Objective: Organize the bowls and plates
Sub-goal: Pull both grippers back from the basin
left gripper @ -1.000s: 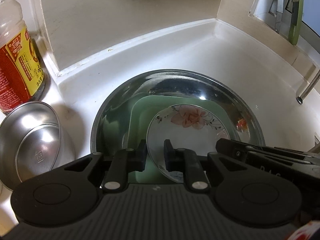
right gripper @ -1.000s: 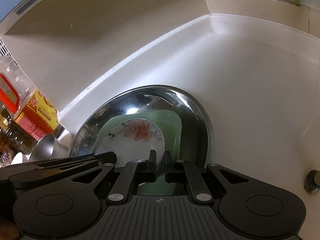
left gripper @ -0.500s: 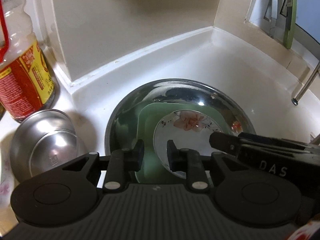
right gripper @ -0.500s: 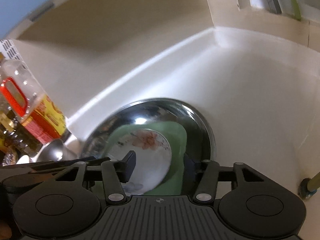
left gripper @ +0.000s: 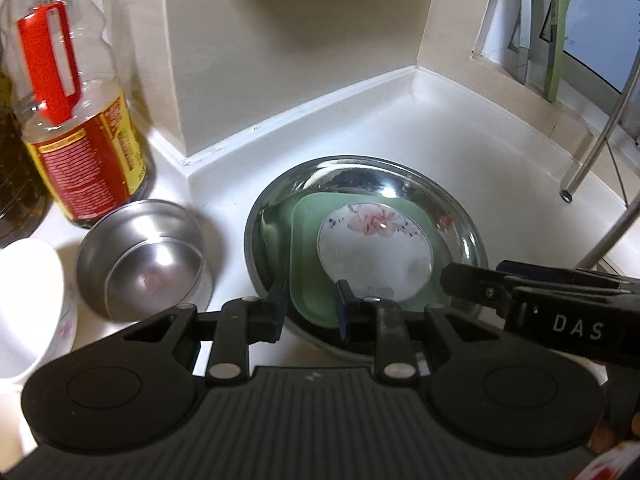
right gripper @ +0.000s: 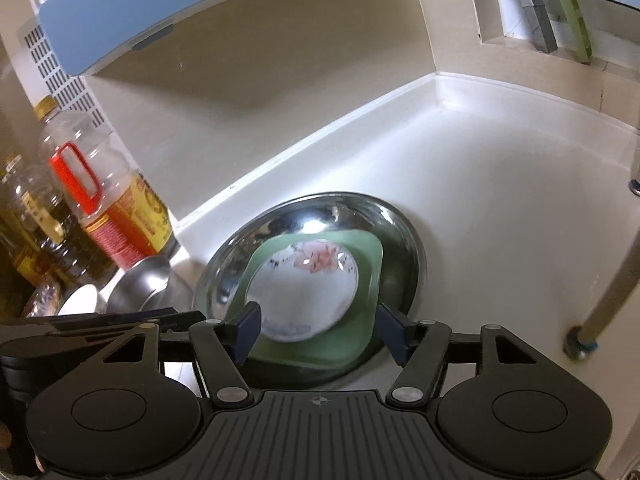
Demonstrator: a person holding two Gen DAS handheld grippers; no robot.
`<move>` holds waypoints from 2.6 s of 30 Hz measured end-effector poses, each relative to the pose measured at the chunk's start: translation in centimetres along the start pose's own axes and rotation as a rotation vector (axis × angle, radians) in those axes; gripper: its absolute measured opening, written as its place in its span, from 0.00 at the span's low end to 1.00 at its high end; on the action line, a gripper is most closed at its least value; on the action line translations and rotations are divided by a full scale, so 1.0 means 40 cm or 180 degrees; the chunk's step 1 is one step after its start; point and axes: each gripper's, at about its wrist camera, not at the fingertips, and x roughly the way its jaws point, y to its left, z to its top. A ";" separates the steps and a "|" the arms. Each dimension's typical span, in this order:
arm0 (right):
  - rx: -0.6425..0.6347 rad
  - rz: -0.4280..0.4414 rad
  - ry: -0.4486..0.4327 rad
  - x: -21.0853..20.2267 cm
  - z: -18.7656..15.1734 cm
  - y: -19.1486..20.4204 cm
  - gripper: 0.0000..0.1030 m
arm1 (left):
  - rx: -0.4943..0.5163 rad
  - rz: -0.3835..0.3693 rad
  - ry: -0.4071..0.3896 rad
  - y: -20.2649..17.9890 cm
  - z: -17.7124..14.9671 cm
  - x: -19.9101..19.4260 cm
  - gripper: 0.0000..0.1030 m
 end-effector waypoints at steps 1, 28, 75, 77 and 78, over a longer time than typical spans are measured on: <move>-0.0016 -0.0004 0.0001 -0.009 -0.004 0.004 0.65 | 0.0000 0.0003 -0.0005 -0.001 -0.006 -0.010 0.22; -0.0334 0.0205 0.0053 -0.291 -0.199 0.051 0.68 | -0.0268 -0.0015 -0.0114 -0.044 -0.228 -0.297 0.22; -0.0552 0.0461 0.0659 -0.246 -0.322 0.158 0.68 | -0.1217 0.0802 0.0098 0.238 -0.482 -0.480 0.22; -0.0518 0.0457 0.0656 -0.238 -0.317 0.166 0.68 | -0.1221 0.0810 0.0046 0.257 -0.474 -0.484 0.22; -0.0506 0.0450 0.0653 -0.233 -0.315 0.172 0.68 | -0.1220 0.0818 0.0016 0.266 -0.471 -0.486 0.22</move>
